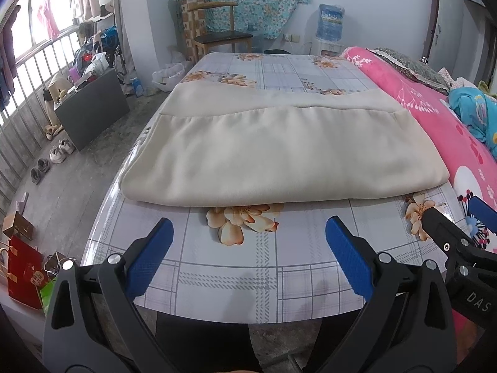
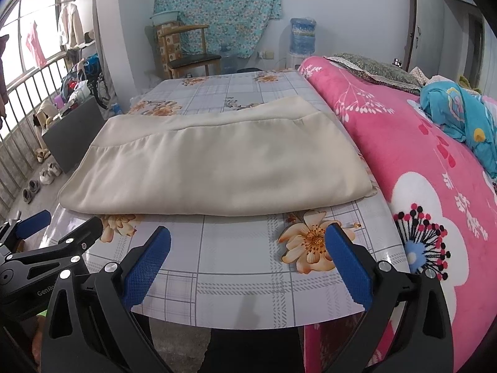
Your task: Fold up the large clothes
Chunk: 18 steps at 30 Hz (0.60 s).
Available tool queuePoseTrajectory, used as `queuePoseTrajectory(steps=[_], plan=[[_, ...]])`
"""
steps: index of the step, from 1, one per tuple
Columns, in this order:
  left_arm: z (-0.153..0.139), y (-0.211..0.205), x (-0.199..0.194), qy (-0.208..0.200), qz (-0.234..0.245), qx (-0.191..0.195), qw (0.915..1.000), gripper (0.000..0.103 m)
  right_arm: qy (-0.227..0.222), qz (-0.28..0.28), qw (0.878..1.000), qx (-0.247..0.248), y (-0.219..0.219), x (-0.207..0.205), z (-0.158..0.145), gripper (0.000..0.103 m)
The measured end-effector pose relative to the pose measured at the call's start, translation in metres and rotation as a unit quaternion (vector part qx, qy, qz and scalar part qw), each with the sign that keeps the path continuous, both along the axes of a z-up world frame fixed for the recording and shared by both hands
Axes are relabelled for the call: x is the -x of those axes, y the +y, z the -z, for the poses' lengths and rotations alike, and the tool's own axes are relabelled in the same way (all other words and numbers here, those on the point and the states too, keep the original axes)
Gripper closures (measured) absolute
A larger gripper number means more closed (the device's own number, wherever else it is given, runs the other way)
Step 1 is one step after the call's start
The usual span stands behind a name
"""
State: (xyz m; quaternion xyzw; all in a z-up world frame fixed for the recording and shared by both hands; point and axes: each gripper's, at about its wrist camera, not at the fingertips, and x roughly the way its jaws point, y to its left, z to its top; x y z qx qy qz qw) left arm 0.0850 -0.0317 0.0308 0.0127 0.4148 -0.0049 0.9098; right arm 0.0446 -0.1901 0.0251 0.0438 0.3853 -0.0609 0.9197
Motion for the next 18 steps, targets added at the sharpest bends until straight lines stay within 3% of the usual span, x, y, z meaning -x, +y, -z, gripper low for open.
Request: queuePoseTrajectory(steps=[18], plan=[[0.0004,-0.0008,0.0002,0.0,0.002,0.0,1.0,0.008,0.003,0.0,1.0,0.002,-0.0005,0.0002,0.0011,0.006]])
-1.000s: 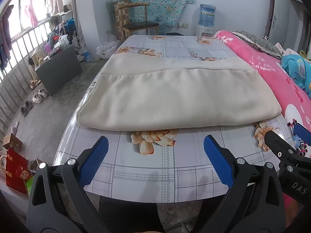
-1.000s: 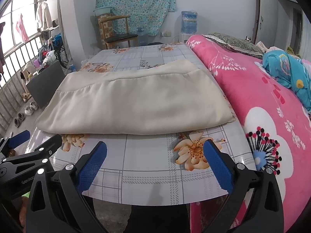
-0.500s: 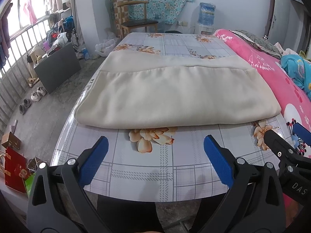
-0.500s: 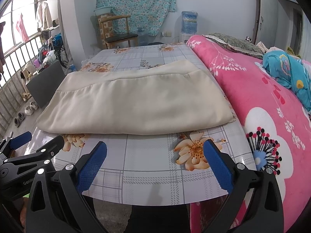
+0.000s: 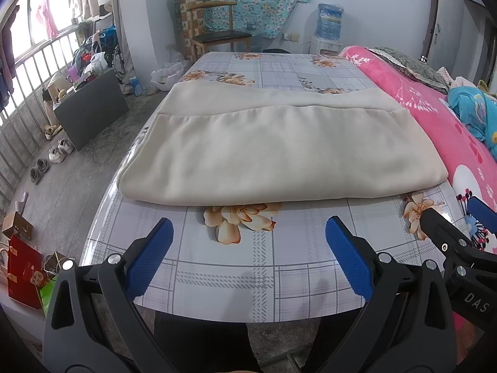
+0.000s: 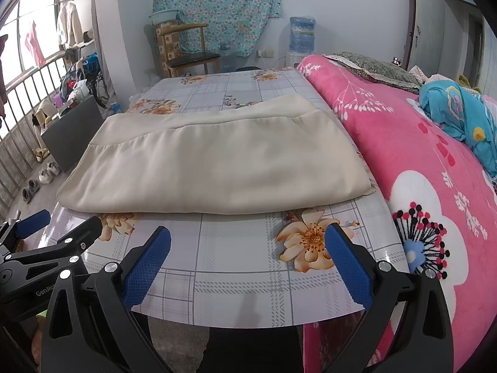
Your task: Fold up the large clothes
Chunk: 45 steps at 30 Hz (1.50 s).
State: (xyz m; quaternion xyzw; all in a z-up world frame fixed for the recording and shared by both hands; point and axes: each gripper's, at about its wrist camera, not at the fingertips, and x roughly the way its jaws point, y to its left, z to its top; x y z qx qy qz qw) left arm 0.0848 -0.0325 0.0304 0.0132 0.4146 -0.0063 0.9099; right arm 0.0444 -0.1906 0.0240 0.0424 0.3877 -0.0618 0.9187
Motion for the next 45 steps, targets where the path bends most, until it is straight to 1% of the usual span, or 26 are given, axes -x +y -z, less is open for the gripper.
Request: queuePoseTrajectory(steps=[45], plan=[[0.0007,-0.0007,0.0009,0.0,-0.002,0.002,1.0,0.008,0.007,-0.003,1.0,0.006,0.0029,-0.0015,0.0028,0.006]])
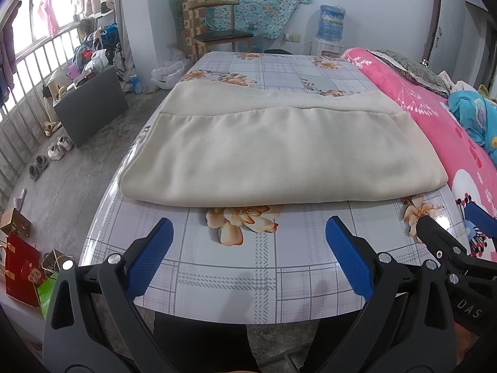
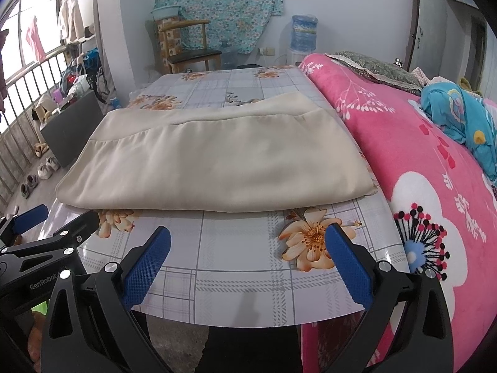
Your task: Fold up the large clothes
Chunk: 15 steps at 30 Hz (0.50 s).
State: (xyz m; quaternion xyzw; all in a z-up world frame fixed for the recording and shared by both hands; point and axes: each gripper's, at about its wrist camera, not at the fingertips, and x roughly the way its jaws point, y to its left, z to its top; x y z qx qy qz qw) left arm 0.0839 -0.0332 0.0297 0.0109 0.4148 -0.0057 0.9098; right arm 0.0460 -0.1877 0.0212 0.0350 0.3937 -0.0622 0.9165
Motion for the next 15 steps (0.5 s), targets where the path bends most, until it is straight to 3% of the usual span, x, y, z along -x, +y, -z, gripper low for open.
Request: queuePoseTrajectory(steps=[15], plan=[[0.0002,-0.0005,0.0006,0.001,0.0,0.0,1.0,0.008,0.002,-0.001,1.0,-0.001,0.0018,-0.0009,0.0004,0.006]])
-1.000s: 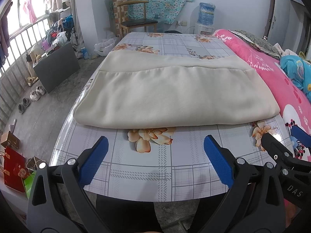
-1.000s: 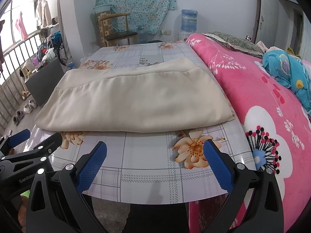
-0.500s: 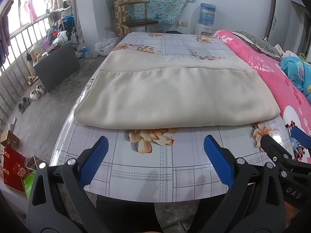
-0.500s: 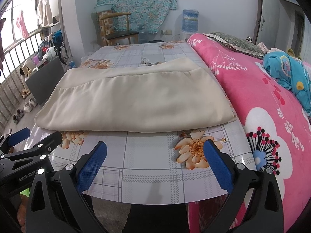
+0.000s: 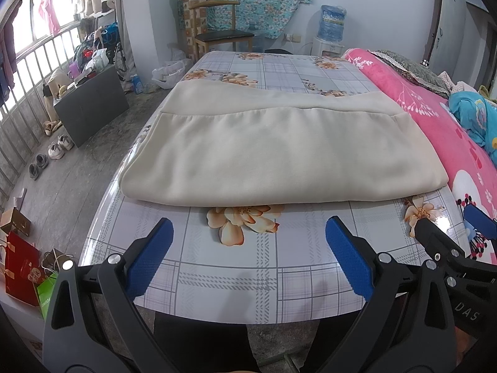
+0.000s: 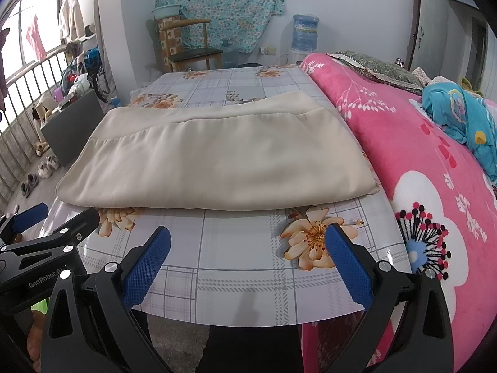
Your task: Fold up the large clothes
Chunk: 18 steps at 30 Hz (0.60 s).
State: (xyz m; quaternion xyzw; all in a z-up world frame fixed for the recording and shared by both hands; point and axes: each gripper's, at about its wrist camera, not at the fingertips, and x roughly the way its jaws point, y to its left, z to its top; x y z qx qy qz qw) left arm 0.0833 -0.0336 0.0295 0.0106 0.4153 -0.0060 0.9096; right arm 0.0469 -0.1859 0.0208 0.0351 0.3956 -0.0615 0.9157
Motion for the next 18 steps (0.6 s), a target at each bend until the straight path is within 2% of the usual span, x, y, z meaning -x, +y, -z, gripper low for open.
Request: queuePoseTrajectory(steps=[18], plan=[[-0.0001,0.0008,-0.0004,0.0,-0.001,0.002,1.0,0.008,0.0,0.0,1.0,0.0,0.0009,-0.0001,0.0001,0.006]])
